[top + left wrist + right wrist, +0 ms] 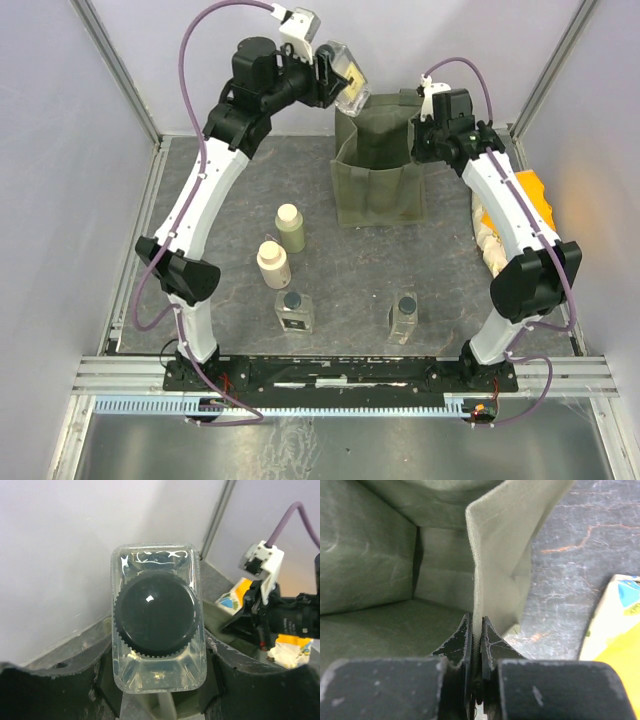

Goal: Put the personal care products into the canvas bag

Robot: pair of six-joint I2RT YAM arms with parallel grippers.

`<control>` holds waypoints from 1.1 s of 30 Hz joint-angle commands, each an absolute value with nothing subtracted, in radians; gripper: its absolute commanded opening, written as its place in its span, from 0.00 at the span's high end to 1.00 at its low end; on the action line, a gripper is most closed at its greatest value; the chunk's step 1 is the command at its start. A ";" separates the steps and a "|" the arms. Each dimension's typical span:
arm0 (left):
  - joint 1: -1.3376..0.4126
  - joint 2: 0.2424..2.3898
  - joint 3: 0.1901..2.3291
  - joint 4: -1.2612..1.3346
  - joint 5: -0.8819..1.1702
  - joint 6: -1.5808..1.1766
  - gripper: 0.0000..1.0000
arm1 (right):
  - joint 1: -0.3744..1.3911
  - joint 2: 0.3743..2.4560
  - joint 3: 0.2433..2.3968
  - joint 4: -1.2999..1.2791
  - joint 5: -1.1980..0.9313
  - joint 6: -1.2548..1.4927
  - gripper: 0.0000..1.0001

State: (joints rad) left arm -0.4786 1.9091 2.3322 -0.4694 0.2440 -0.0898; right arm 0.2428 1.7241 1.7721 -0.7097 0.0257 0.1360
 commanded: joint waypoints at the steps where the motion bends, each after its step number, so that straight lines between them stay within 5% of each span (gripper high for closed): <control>1: -0.491 1.903 2.371 -0.193 0.301 -0.173 0.97 | 0.278 1.672 1.722 -0.638 -0.023 0.240 1.00; 27: -0.634 2.012 2.200 -0.107 0.138 -0.142 0.97 | 0.342 1.660 1.687 -0.662 -0.128 0.253 1.00; 33: -0.671 2.037 2.150 -0.144 -0.019 -0.053 0.97 | 0.342 1.636 1.689 -0.707 -0.038 0.222 0.61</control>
State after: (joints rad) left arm -0.6498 2.0686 2.1433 -0.3347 0.1013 -0.1436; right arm 0.3332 1.6821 1.6897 -0.6567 -0.0677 0.2352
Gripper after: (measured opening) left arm 0.568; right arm 0.290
